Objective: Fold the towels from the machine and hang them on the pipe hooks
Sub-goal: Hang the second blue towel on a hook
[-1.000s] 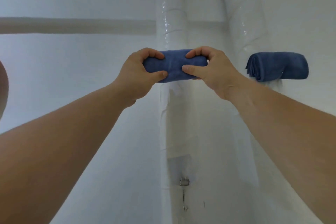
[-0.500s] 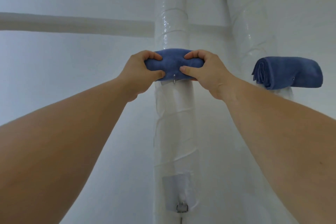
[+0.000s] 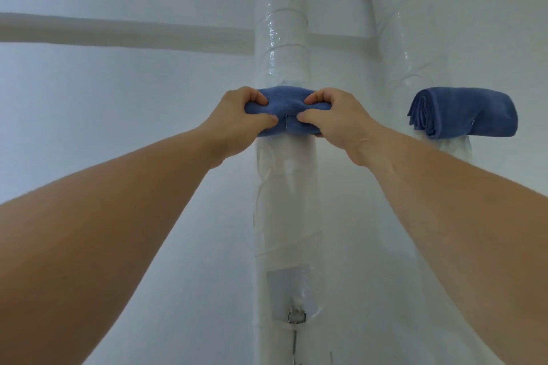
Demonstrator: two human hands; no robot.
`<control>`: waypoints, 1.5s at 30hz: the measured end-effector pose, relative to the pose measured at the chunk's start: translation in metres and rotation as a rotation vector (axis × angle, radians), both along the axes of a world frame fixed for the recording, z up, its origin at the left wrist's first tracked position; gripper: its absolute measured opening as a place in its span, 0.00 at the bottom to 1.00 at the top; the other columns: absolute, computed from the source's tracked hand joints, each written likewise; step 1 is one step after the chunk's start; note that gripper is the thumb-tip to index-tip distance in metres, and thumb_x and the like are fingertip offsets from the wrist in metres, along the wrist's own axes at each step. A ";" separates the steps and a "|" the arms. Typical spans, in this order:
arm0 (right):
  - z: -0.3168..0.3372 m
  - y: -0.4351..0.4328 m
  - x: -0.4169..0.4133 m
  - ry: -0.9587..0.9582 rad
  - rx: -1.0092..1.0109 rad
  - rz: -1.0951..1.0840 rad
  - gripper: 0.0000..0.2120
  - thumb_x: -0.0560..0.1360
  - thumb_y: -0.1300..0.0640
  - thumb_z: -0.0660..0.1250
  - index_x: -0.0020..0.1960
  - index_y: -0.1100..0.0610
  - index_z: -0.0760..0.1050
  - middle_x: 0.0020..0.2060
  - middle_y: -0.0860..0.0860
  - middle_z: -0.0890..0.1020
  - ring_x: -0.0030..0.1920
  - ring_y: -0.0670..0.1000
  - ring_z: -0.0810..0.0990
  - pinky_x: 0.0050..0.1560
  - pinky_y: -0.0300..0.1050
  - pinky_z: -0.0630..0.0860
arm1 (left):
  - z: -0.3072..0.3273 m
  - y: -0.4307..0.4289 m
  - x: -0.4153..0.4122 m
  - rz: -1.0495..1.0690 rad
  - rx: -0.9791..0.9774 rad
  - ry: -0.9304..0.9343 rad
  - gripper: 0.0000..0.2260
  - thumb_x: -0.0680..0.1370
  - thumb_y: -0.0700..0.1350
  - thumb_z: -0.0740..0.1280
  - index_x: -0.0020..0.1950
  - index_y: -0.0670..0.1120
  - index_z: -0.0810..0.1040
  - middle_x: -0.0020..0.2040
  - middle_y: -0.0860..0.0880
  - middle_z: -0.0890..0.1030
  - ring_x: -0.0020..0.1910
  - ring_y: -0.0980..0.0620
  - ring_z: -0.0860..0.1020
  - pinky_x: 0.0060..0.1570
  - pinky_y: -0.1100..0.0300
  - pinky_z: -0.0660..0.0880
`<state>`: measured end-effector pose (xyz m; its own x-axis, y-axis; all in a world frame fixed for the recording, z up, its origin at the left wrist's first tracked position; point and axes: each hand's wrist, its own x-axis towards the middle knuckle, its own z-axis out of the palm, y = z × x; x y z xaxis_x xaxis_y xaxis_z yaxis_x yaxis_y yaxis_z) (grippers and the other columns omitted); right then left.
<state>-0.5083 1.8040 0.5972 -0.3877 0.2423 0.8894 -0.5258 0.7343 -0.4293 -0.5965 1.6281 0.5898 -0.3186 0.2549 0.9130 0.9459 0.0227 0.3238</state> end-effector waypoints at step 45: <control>-0.011 -0.005 0.020 -0.208 0.809 -0.937 0.34 0.83 0.40 0.45 0.80 0.50 0.32 0.81 0.47 0.35 0.80 0.54 0.35 0.80 0.60 0.40 | -0.022 0.005 0.005 0.865 -0.389 0.499 0.42 0.80 0.69 0.49 0.80 0.49 0.30 0.82 0.51 0.32 0.81 0.50 0.33 0.78 0.39 0.35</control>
